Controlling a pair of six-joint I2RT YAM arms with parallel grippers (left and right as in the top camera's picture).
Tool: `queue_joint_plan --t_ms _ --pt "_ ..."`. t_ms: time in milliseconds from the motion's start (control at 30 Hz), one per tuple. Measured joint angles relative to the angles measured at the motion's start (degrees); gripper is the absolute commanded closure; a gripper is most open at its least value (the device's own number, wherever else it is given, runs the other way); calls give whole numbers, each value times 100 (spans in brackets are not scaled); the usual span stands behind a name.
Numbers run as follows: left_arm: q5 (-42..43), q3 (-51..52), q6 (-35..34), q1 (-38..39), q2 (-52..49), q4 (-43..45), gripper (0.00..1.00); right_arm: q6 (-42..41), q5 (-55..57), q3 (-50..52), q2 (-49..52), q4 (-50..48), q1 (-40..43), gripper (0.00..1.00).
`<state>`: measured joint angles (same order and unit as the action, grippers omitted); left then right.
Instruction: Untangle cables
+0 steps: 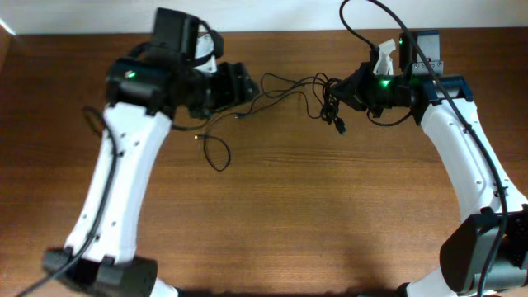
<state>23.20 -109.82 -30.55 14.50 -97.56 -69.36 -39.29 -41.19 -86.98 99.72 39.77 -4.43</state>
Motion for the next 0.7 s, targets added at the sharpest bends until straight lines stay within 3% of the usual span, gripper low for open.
queue_joint_plan --t_ms 200,500,700 --pt "20 0 -874 229 -758 391 27 2 -35 0 0 0 0 96" --pt "22 0 -3919 243 -1274 608 20 -20 -33 0 0 4 0 96" --pt "20 0 -5283 363 -1676 920 19 -20 -35 0 0 2 0 96"
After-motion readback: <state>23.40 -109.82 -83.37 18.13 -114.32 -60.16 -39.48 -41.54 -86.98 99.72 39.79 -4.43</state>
